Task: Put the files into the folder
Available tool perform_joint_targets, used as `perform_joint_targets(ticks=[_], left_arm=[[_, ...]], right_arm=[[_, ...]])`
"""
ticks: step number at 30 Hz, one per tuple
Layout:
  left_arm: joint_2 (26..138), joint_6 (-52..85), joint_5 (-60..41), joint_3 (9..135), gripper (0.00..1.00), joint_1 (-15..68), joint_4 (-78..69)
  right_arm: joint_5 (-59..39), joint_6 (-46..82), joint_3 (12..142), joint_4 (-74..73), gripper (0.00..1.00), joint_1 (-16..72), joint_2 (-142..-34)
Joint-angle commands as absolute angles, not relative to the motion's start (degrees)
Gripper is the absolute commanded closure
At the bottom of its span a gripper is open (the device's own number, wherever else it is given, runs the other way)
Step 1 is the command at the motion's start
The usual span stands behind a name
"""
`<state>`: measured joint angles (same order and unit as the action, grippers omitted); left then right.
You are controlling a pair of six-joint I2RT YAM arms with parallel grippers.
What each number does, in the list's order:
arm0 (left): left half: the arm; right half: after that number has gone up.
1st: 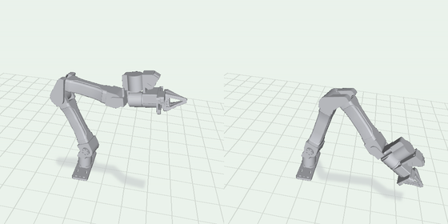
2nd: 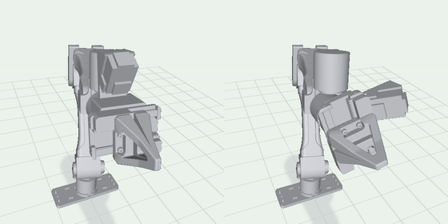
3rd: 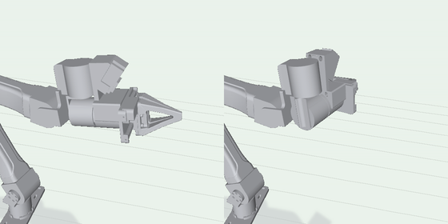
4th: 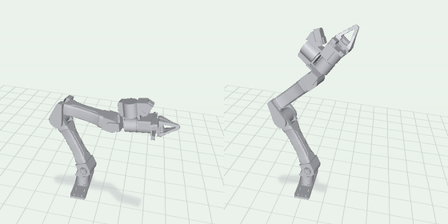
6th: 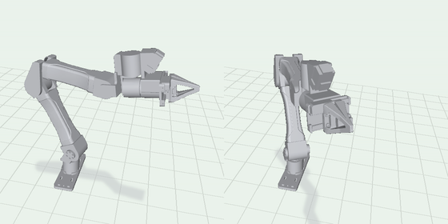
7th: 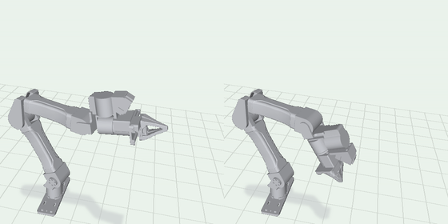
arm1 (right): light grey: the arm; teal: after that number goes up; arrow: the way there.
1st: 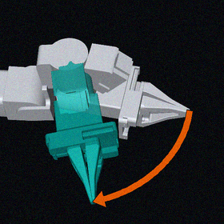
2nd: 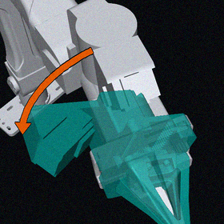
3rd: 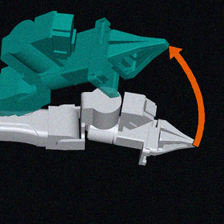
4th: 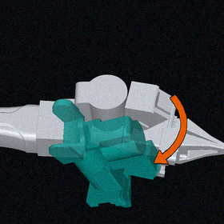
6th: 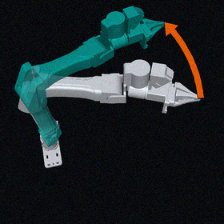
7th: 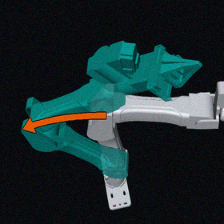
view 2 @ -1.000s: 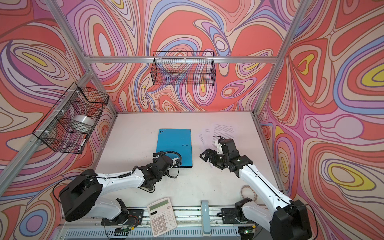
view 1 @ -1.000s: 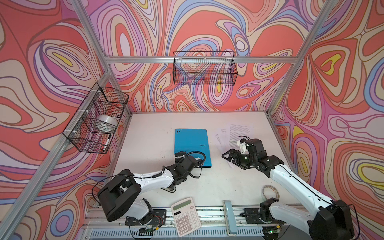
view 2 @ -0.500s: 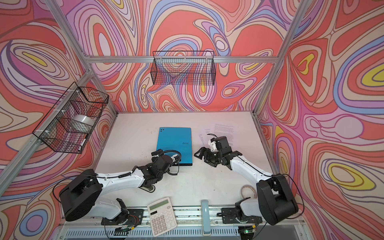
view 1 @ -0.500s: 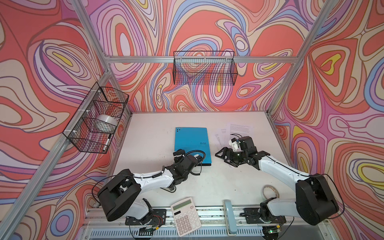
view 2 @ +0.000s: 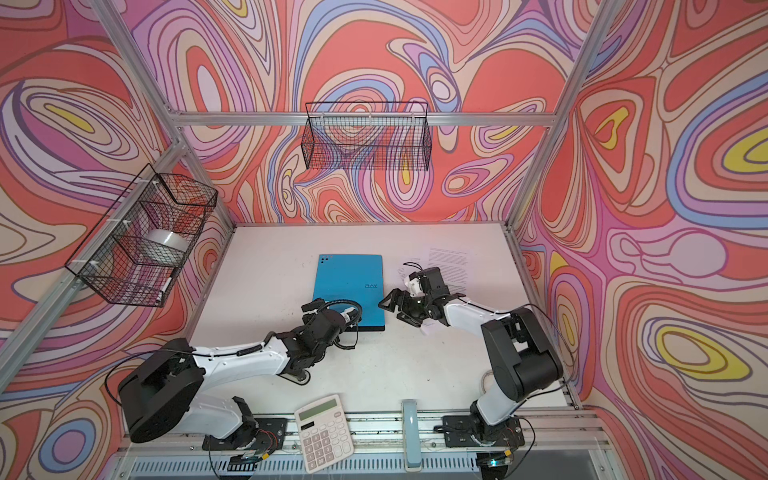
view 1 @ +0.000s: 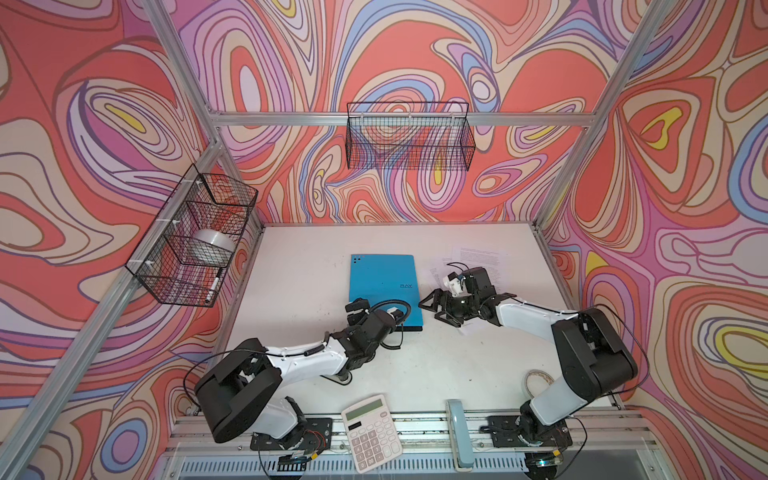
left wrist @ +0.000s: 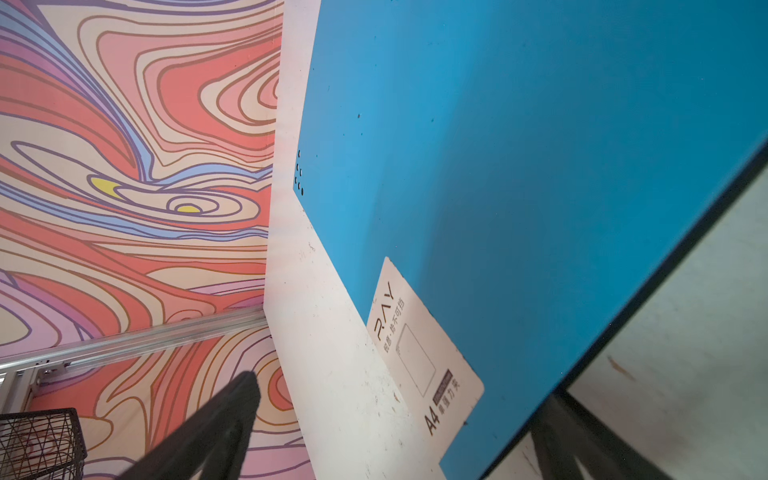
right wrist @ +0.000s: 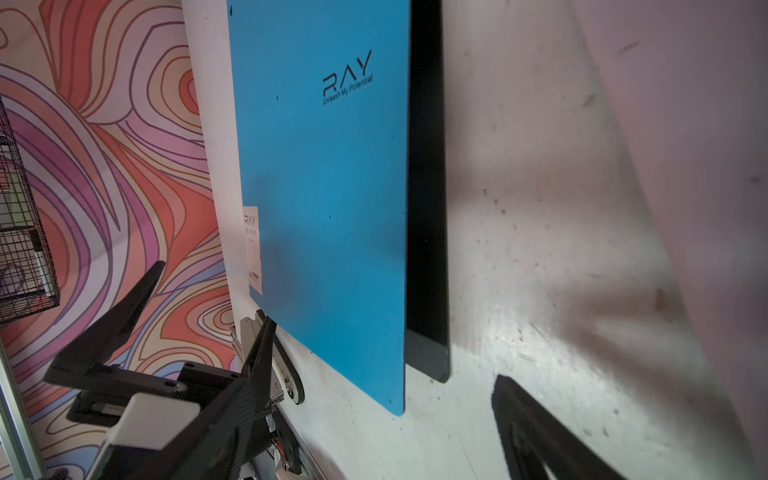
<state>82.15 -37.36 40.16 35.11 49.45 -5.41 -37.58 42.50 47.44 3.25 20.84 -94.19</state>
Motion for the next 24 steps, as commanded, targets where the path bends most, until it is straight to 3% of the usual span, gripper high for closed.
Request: perform_joint_targets(ticks=[1, 24], left_arm=[[80.57, -36.04, 41.05, 34.46, 0.0, 49.48, -5.57], [80.3, -32.42, 38.38, 36.66, 0.0, 49.48, 2.03]], right_arm=[[-39.85, 42.8, 50.02, 0.06, 0.07, 21.89, -97.41], [-46.12, 50.16, 50.53, -15.44, 0.08, 24.26, -104.68]])
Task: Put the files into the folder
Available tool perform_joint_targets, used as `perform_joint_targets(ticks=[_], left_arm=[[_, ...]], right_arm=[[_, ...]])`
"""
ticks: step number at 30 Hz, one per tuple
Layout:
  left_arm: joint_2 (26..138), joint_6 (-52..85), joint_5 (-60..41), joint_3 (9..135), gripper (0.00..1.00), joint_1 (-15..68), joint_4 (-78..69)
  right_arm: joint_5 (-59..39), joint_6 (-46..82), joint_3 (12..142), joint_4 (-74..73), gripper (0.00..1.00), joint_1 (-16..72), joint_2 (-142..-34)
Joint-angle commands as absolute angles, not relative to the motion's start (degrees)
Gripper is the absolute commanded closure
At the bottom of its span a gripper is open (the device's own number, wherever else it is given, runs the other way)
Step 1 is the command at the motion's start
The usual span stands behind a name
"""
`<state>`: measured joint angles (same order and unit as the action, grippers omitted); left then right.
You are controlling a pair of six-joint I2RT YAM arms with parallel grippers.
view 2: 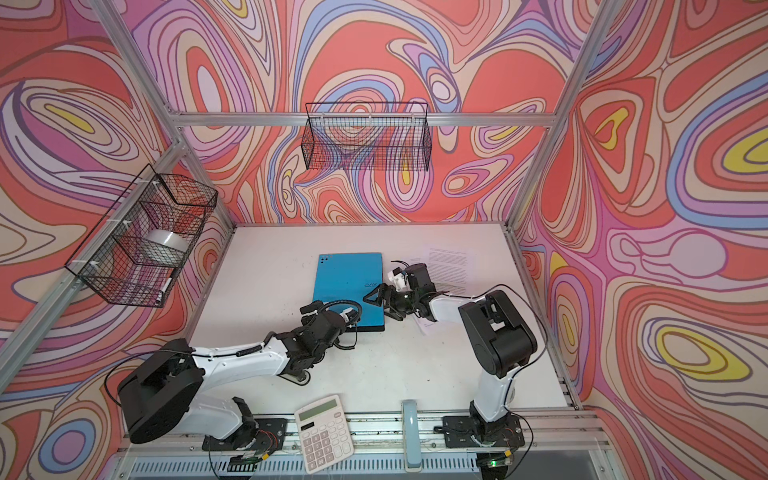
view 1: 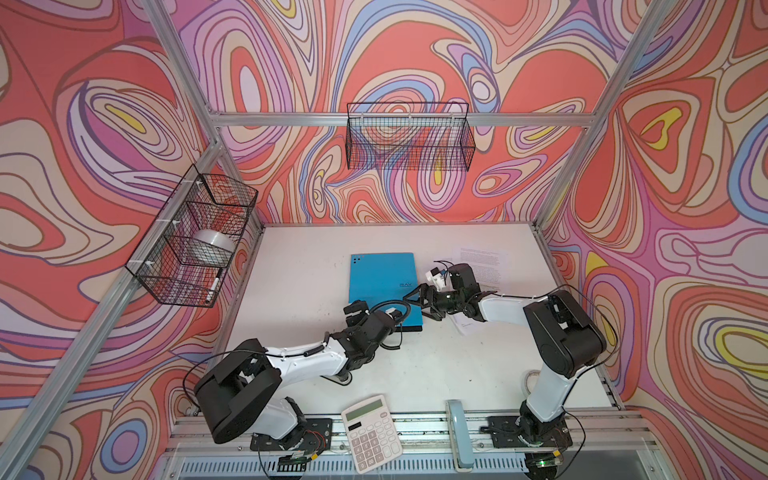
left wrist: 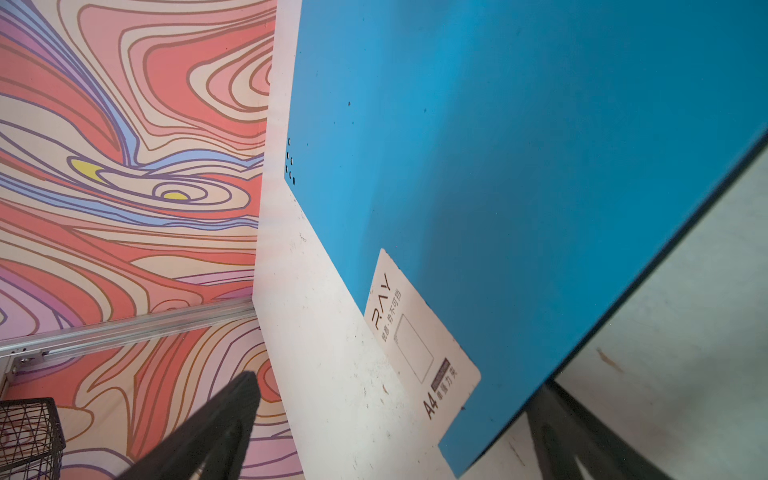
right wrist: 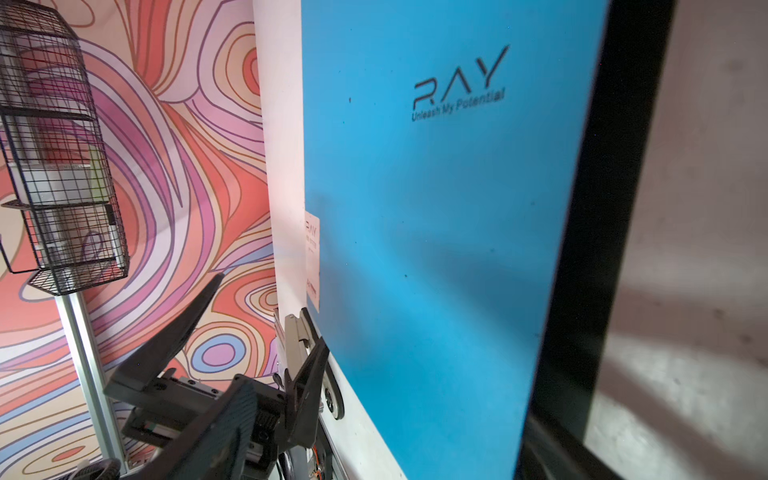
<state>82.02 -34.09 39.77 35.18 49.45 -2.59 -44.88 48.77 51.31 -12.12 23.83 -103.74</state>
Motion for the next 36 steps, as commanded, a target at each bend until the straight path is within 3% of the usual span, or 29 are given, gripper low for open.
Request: perform_joint_targets(ticks=[1, 10, 16, 26, 36], left_arm=[[79.34, -31.92, 36.88, 37.13, 0.0, 49.48, 4.8], [64.7, -26.24, 24.65, 38.89, 0.0, 48.67, 24.13], [60.43, -21.52, 15.91, 42.55, 0.0, 39.39, 29.79], [74.74, -6.92, -0.32, 70.15, 0.0, 22.07, 41.6], [91.67, 3.75, -12.82, 94.79, 0.0, 16.18, 52.2]], right_arm=[[-46.22, 50.32, 50.61, -15.55, 0.07, 24.28, -104.6], [-46.67, 51.68, 50.94, -16.89, 0.08, 24.27, -104.0], [-46.52, 53.64, 50.89, -18.02, 0.08, 24.33, -101.98], [-43.85, 51.94, 55.57, -10.92, 0.08, 27.16, -96.24], [-39.61, 51.06, 62.42, -7.6, 0.08, 32.76, -96.35]])
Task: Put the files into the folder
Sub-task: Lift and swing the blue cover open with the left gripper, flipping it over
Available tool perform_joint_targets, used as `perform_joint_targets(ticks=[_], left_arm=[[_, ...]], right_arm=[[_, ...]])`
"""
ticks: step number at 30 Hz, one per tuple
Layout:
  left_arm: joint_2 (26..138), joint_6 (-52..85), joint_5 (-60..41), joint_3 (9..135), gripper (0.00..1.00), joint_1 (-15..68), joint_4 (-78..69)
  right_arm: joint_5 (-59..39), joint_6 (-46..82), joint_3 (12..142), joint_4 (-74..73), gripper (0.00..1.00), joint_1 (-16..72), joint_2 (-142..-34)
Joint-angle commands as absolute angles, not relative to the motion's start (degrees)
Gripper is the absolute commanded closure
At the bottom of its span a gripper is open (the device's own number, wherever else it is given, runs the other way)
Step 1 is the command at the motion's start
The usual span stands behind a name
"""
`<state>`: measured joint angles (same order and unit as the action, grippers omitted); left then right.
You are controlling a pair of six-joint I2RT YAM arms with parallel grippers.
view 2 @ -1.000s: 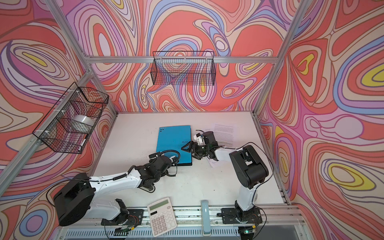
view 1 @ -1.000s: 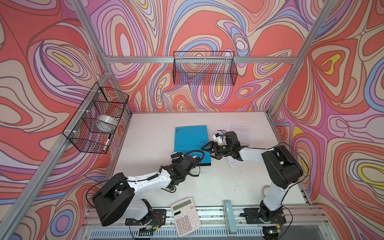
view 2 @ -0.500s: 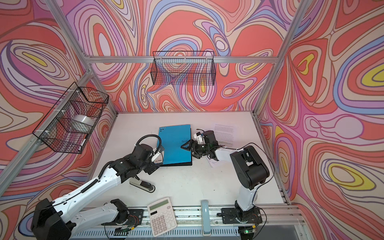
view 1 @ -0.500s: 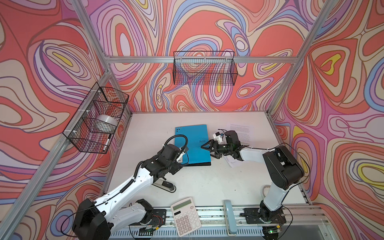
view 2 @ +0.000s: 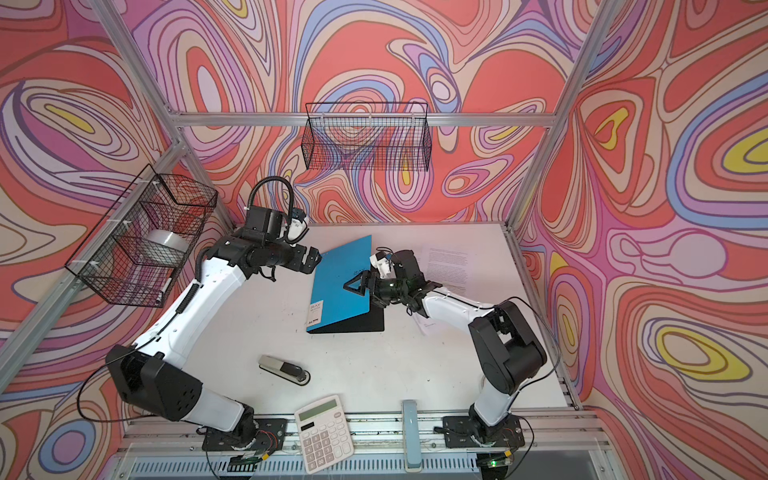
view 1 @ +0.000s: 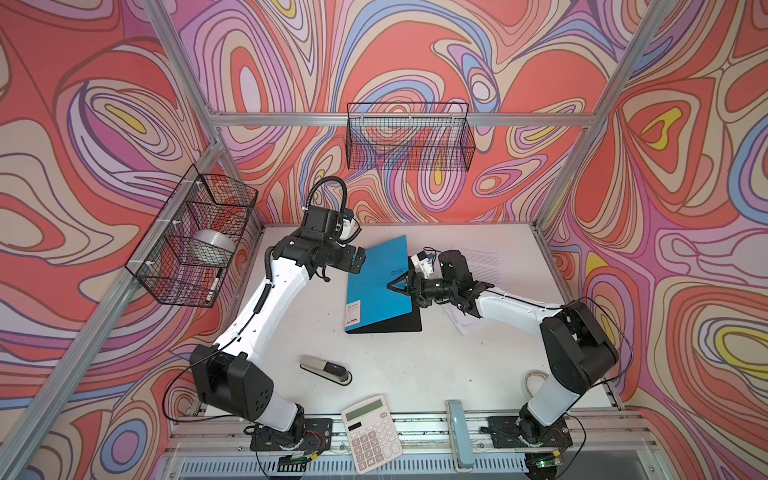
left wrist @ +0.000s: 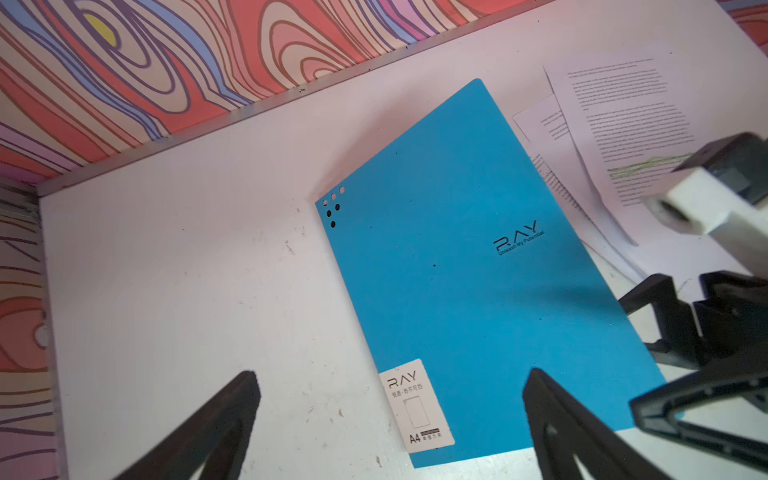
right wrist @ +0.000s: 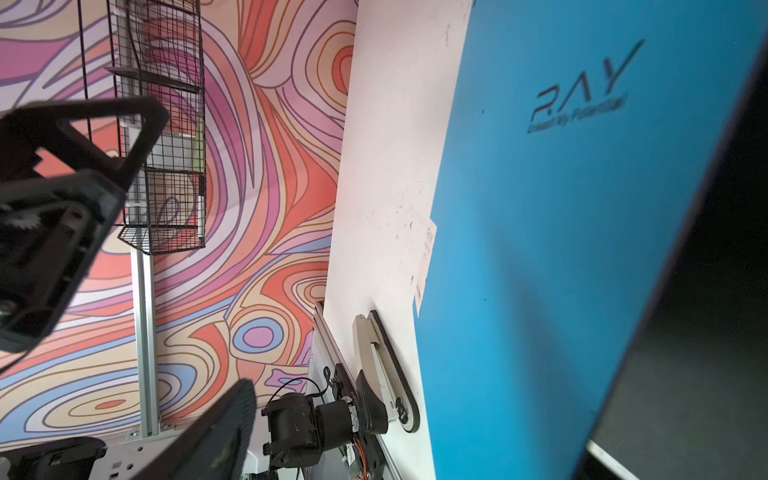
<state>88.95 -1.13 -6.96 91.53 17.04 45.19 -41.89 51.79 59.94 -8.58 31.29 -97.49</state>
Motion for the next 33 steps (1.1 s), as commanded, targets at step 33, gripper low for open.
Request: perform_joint_targets(ticks=[33], left_arm=[[110.04, 7.84, -10.04, 116.87, 0.05, 15.79, 62.5]], right_arm=[[-37.36, 54.45, 81.96, -11.16, 0.08, 43.41, -108.46]])
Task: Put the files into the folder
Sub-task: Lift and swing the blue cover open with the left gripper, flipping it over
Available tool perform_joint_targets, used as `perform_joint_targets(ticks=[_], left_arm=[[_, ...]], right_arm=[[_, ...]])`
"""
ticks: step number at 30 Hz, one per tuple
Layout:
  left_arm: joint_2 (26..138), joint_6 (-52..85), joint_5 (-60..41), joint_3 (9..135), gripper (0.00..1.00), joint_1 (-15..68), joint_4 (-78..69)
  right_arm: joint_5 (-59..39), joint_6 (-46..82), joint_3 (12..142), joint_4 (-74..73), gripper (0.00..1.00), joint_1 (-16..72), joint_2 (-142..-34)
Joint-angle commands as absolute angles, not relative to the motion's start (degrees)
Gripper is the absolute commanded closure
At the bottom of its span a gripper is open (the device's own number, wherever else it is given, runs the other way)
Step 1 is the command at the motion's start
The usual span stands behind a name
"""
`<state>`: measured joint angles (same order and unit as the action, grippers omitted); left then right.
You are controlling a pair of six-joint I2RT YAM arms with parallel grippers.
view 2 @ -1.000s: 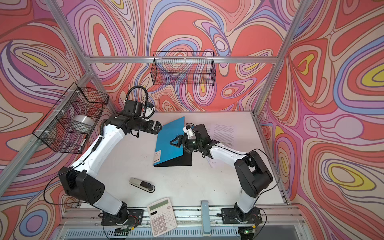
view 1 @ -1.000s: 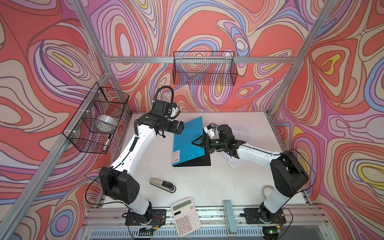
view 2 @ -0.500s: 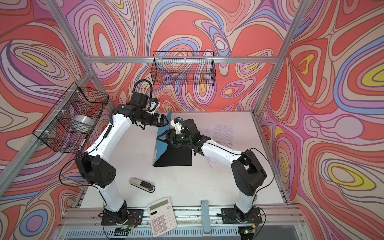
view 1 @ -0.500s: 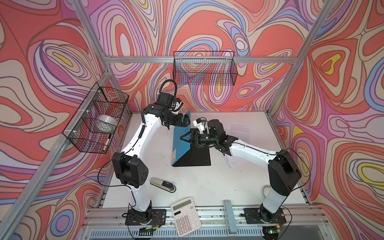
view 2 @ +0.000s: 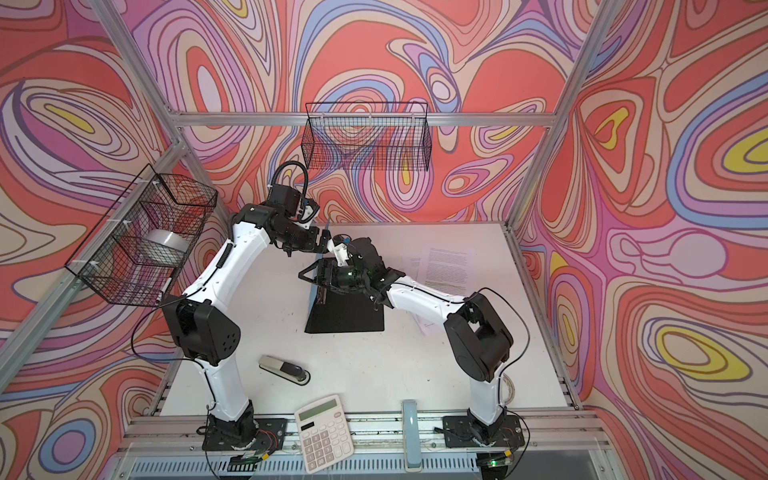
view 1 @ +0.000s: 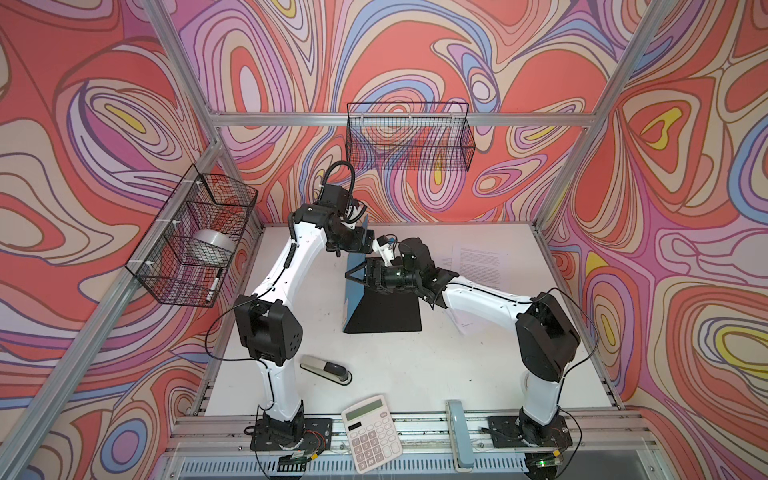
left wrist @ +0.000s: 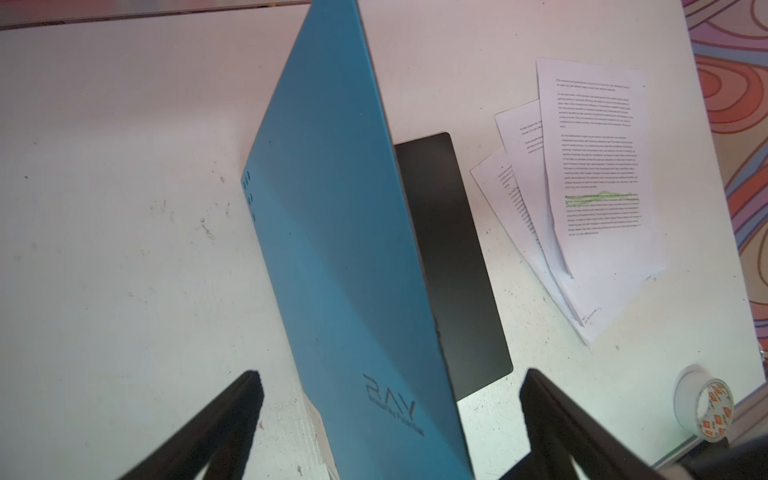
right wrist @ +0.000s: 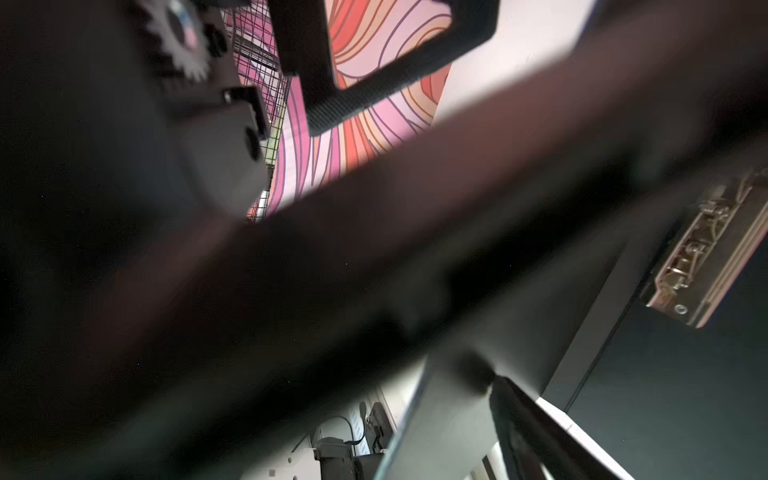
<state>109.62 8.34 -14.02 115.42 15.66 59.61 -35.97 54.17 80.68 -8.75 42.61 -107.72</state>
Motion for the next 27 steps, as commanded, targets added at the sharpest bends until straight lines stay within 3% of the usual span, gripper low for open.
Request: perform_joint_targets(ticks=[1, 15, 27], left_arm=[[110.13, 7.69, -9.4, 117.02, 0.06, 15.82, 62.89], [109.17, 5.98, -1.5, 116.72, 0.21, 15.73, 65.11], [108.13, 4.16, -0.1, 116.41, 0.5, 13.88, 66.79]], right_arm=[[-37.37, 54.49, 82.0, -11.09, 0.08, 43.38, -108.46], [-39.15, 54.74, 83.85, -10.12, 0.08, 43.38, -108.21], [-34.7, 47.36, 83.2, 2.33, 0.08, 43.37, -99.71]])
